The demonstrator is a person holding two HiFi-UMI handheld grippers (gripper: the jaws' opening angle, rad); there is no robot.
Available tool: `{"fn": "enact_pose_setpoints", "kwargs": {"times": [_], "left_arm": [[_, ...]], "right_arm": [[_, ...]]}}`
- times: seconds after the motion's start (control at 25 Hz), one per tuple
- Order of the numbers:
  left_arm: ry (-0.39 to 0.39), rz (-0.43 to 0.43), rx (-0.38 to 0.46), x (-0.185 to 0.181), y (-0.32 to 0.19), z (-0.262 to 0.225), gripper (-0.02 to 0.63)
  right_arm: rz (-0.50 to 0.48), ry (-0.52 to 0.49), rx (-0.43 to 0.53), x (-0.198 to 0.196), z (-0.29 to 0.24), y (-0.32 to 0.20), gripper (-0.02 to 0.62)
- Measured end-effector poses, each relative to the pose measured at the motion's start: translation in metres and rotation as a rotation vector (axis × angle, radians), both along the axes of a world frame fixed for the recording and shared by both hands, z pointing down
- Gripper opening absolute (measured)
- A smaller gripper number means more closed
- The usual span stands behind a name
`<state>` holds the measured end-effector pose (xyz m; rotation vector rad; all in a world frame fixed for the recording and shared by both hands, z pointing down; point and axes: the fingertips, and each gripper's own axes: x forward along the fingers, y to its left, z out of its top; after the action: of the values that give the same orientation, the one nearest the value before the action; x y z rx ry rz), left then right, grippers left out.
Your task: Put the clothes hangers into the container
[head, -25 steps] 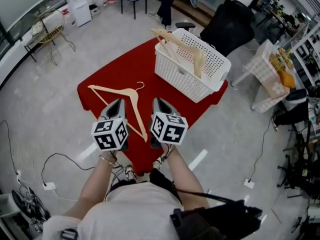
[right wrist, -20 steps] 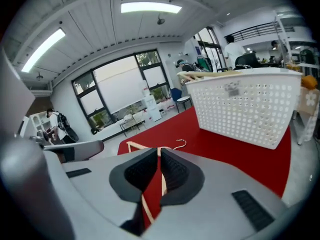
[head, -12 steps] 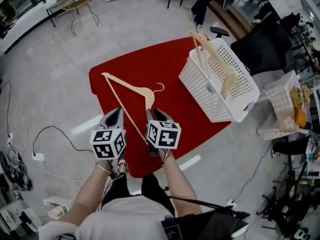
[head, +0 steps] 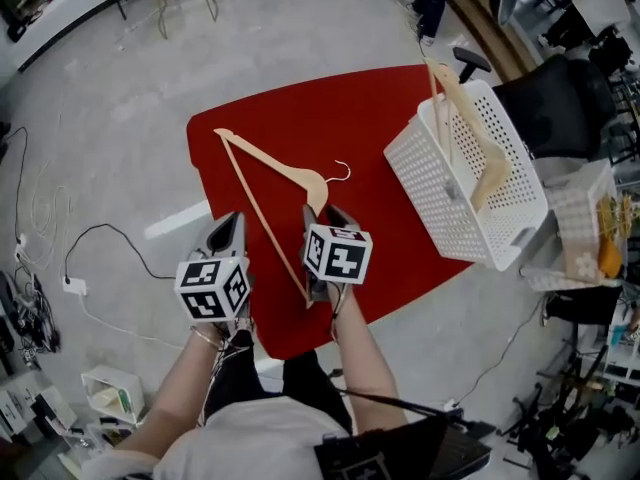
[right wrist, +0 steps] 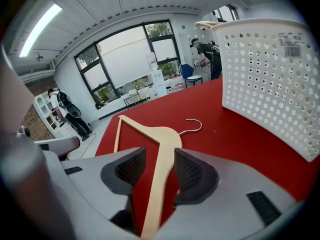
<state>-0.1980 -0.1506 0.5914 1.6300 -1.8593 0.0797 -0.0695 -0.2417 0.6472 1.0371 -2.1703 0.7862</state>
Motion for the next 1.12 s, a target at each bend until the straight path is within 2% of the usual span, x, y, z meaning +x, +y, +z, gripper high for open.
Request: {"fn": "enact_pose_setpoints", "kwargs": {"times": [0.4, 0.76, 0.88, 1.0, 1.12], "left_arm": [[0.040, -0.026, -0.001, -0.009, -0.012, 0.015, 0.002], [0.072, -0.038, -0.008, -0.014, -0.027, 0.028, 0.002], [0.079, -0.038, -0.006, -0.012, -0.029, 0.027, 0.002], [0.080, -0.033, -0.007, -0.010, -0.029, 0.025, 0.002], [0.078, -0.030, -0.015, -0.009, -0.028, 0.027, 0.002]], "right_arm": [[-0.047, 0.109, -0.017, -0.005, 0.029, -0.022, 0.224], [-0.071, 0.222, -0.035, -0.011, 0.042, -0.033, 0.227], [-0.066, 0.262, -0.078, -0.012, 0.043, -0.032, 0.227], [-0.053, 0.260, -0.143, -0.015, 0.045, -0.025, 0.227], [-0.043, 0.277, -0.134, -0.012, 0.047, -0.026, 0.227]]}}
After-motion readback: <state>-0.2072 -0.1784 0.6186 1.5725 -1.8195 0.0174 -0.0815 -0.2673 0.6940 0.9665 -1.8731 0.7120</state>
